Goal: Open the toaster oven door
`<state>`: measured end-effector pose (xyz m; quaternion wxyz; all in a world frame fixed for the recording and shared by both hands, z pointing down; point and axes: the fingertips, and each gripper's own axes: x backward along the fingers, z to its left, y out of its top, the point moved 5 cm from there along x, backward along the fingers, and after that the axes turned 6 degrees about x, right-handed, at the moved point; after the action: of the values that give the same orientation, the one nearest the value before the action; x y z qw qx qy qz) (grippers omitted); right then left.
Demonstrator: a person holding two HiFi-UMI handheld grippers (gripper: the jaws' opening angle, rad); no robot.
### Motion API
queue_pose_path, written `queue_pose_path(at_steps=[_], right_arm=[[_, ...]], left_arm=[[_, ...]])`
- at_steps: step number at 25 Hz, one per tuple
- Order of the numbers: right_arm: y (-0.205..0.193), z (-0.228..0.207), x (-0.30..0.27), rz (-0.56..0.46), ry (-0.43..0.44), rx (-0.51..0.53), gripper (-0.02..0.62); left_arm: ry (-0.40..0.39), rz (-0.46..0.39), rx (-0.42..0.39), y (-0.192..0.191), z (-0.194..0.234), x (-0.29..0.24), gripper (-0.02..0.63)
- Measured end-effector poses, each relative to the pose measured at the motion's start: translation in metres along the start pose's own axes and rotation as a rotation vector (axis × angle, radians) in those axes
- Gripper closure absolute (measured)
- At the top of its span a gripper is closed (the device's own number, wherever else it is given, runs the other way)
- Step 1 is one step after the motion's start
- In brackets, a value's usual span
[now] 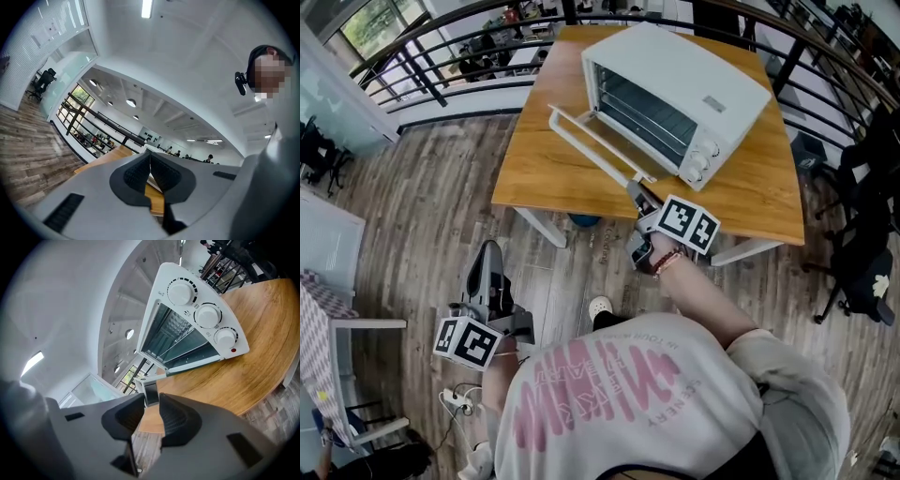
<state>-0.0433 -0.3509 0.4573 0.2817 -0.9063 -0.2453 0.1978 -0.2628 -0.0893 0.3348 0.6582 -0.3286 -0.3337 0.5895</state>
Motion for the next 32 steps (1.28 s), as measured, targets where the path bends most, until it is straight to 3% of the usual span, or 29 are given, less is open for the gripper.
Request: queue_pose_path(at_steps=[5, 22, 32], right_arm=[[-0.004, 0.000, -0.004, 0.007, 0.005, 0.049, 0.489], [-0.021, -0.001, -0.001, 0.016, -0.020, 0.064, 0.491], [-0.027, 0.006, -0.004, -0.024, -0.083, 0.130, 0.494]], left_arm=[[0.040, -0.012, -0.005, 0.001, 0.000, 0.015, 0.584], [0.127, 0.002, -0.009, -0.007, 0.003, 0.069, 0.584], [0.080, 0.018, -0.001, 0.013, 0.038, 0.059, 0.584]])
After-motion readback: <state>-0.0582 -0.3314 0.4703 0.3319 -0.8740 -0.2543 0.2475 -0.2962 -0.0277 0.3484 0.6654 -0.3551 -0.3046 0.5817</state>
